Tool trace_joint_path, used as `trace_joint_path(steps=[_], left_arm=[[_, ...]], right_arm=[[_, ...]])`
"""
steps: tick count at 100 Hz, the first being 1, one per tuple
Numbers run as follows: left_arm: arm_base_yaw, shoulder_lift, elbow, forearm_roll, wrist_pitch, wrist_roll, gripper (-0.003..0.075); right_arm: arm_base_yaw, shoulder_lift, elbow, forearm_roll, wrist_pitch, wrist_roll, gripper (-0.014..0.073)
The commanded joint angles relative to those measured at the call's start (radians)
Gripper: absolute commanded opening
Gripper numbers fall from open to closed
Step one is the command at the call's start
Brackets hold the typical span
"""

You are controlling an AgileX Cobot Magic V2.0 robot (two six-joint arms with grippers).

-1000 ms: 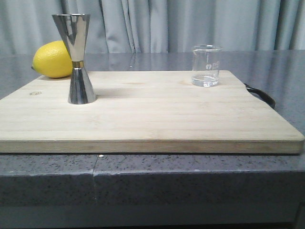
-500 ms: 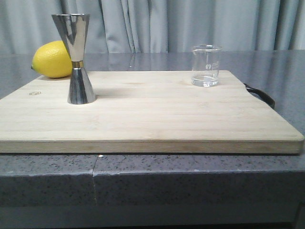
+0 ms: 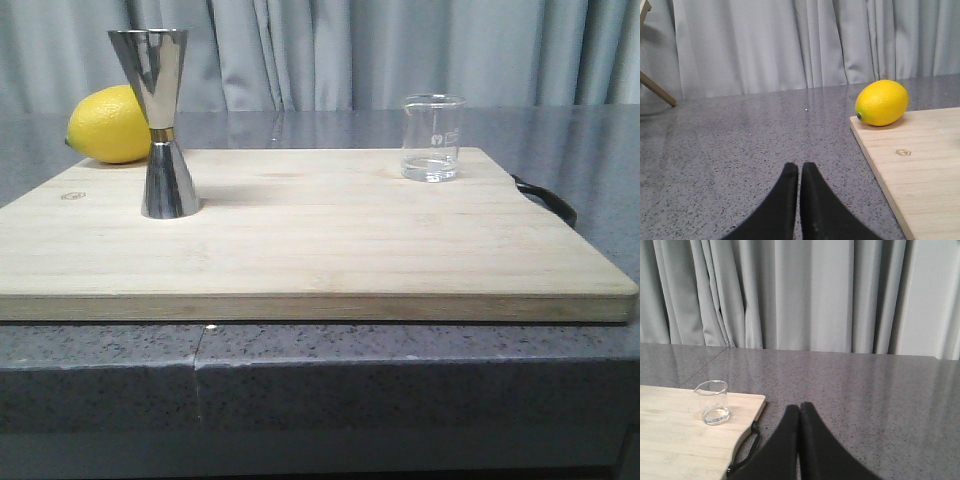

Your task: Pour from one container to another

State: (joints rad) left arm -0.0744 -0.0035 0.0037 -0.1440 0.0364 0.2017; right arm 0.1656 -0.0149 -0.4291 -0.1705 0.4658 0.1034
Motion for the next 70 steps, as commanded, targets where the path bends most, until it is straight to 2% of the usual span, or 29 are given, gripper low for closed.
trace_joint_path(steps=[1, 35, 46, 58, 70], left_arm=[[0.003, -0.026, 0.036, -0.011, -0.069, -0.007, -0.0019], [0.003, -0.026, 0.036, -0.011, -0.069, -0.007, -0.0019], [0.003, -0.026, 0.036, -0.011, -0.069, -0.007, -0.0019], [0.003, -0.026, 0.036, -0.011, -0.069, -0.007, -0.0019], [0.003, -0.026, 0.036, -0.011, -0.069, -0.007, -0.0019]], right_arm=[[-0.003, -0.01, -0.021, -0.008, -0.072, -0.006, -0.0071], [-0.003, -0.01, -0.021, -0.008, -0.074, -0.006, -0.0071], [-0.003, -0.01, 0.023, 0.003, -0.108, -0.004, -0.0071], [-0.003, -0.01, 0.147, 0.043, -0.22, 0.0, -0.0071], [-0.003, -0.01, 0.282, 0.043, -0.392, 0.076, -0.0071]])
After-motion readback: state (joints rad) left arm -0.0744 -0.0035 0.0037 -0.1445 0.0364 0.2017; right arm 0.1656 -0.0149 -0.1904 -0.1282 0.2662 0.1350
